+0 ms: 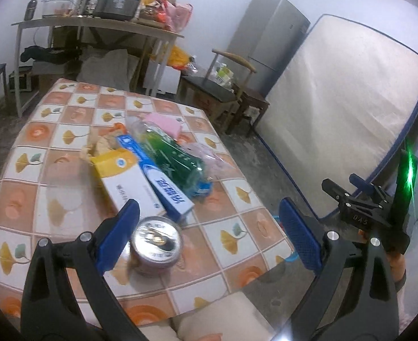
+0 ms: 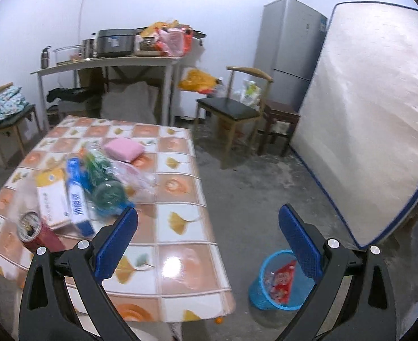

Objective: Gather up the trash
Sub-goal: 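Move both open tools back toward the table, then move the right tool toward the red milk can on the table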

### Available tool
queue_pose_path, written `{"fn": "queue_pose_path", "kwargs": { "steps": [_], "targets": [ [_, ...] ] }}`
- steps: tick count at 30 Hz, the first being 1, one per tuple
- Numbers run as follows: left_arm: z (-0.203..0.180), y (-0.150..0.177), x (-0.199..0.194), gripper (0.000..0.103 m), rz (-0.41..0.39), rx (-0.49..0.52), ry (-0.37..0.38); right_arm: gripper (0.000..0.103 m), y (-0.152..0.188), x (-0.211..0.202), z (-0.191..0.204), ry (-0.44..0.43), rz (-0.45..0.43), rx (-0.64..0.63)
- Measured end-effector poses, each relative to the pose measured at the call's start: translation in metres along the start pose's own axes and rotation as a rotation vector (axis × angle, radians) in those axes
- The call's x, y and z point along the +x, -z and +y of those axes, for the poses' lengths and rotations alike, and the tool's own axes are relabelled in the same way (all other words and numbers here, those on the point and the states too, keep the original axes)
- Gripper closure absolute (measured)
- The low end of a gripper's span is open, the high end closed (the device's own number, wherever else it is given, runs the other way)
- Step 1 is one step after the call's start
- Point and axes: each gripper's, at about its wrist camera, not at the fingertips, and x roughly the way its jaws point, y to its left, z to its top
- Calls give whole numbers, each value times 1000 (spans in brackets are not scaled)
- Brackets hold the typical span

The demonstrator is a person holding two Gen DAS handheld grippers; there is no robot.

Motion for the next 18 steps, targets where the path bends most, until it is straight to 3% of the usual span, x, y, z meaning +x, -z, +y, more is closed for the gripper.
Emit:
{"fn": "queue_pose_path", "kwargs": {
  "steps": [4,18],
  "targets": [
    [14,-1,-10,8,-29,-18,7,7,-7,4,21,-41,-3,-17],
    [50,6,-21,9,-56,-83,-106,7,1,14,70,-193,6,-54]
  ]
}}
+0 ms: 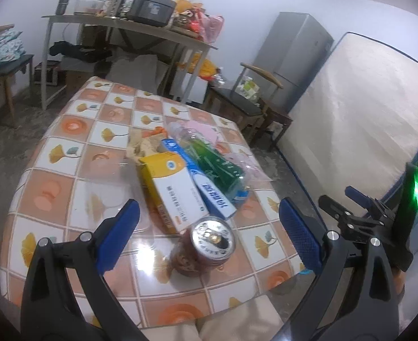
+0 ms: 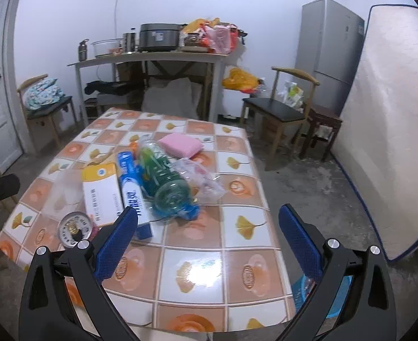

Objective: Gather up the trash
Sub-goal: 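Move the right tool toward the red milk can on the table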

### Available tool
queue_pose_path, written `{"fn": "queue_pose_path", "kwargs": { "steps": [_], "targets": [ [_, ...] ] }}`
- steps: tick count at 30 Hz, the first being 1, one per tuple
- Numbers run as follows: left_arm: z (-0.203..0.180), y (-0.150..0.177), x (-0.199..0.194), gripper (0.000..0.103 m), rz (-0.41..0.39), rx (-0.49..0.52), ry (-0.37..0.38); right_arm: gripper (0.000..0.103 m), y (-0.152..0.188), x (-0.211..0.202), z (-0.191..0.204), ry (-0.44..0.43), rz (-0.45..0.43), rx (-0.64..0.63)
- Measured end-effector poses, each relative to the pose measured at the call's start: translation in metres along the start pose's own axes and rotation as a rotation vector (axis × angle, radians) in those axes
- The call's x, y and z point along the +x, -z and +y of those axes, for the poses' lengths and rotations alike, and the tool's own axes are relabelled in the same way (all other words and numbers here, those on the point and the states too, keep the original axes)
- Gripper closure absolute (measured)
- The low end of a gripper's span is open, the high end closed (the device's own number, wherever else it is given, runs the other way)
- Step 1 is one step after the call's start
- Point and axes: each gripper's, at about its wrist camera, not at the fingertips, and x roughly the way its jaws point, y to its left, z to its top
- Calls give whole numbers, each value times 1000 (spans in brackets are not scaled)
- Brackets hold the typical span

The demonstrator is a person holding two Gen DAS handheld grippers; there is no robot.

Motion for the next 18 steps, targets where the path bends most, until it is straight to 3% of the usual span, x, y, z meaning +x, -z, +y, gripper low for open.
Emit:
{"fn": "queue_pose_path", "kwargs": {
  "steps": [9,18],
  "targets": [
    [22,12,-5,9,-13,-8,-95,7,22,4,-17,-69,-22,10],
    [45,26,8,9,10,-15,-64,7,34,22,7,-202,43,-29]
  ]
}}
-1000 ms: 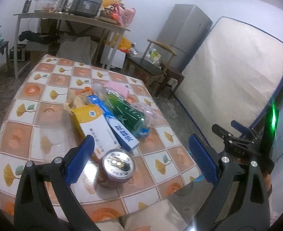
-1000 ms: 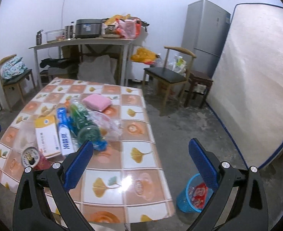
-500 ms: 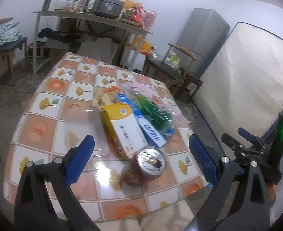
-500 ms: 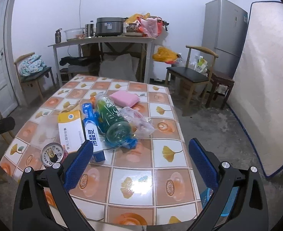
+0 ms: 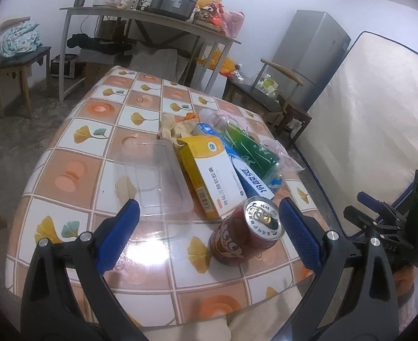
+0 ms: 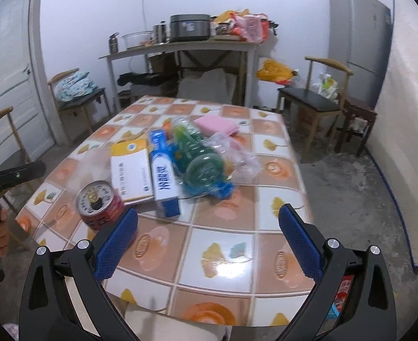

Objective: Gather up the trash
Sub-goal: 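Move the right tool toward the red milk can on the table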

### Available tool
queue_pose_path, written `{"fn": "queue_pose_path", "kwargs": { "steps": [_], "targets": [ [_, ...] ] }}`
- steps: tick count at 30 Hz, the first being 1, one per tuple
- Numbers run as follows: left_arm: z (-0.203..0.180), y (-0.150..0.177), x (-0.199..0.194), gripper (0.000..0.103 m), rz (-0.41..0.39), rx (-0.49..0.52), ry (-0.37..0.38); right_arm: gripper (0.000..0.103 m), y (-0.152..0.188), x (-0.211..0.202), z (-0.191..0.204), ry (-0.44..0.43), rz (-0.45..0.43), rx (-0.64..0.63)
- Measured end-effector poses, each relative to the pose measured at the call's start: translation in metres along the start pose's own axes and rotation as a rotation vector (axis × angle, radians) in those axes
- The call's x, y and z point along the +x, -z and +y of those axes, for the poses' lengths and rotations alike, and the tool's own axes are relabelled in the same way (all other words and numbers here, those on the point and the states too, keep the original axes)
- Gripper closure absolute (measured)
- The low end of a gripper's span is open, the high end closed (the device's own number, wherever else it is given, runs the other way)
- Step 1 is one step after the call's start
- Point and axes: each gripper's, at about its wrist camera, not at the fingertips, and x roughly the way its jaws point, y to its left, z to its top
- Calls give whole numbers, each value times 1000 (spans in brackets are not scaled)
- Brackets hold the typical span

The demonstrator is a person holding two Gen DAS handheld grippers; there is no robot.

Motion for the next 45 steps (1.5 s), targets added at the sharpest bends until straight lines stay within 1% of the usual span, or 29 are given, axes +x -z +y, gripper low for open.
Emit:
{"fn": "queue_pose_path", "kwargs": {
  "steps": [5,9,21,29,45],
  "targets": [
    [3,5,6,9,6,19,7,7,5,13,12,-49,30,9],
    [9,6,13,9,27,7,1,7,7,19,19,-84,44,24],
    [27,8,22,9,40,-25,-36,7,11,21,30,-116,56,19],
    [30,6,21,9,35,-38,-58,7,11,20,31,-143,54,26],
    [31,5,23,9,38,-42,-66,7,11,23,33,-167,51,27]
  ]
}}
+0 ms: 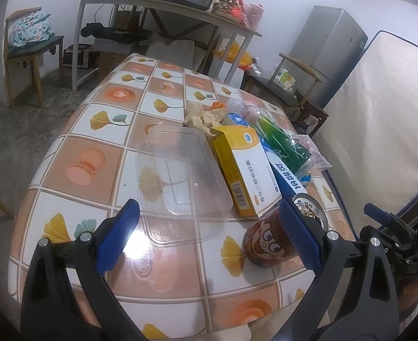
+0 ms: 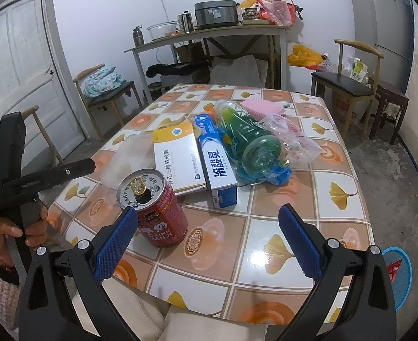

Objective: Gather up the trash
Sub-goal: 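Move the right tool toward the red milk can on the table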

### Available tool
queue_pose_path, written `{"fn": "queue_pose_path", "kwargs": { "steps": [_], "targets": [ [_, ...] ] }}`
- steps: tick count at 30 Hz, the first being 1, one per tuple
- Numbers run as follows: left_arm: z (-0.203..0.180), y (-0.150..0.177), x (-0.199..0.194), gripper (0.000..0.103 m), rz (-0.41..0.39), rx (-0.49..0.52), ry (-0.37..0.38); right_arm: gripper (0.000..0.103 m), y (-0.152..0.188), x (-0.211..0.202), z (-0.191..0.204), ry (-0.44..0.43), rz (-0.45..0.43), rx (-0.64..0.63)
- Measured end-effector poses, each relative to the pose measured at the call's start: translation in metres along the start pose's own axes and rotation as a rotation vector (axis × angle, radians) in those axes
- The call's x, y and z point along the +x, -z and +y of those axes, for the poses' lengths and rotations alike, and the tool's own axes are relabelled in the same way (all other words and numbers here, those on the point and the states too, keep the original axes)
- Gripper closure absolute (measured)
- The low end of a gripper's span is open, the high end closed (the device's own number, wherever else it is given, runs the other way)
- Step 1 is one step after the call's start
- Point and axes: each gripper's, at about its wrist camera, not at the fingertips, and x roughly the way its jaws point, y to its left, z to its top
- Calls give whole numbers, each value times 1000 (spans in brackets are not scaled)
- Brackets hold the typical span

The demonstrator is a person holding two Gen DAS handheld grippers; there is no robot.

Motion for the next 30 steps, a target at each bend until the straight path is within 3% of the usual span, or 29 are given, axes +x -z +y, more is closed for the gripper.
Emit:
{"fn": "queue_pose_path", "kwargs": {
  "steps": [30],
  "targets": [
    [15,6,0,9,22,-22,-54,7,2,3,13,-27,-2,-16]
  ]
}}
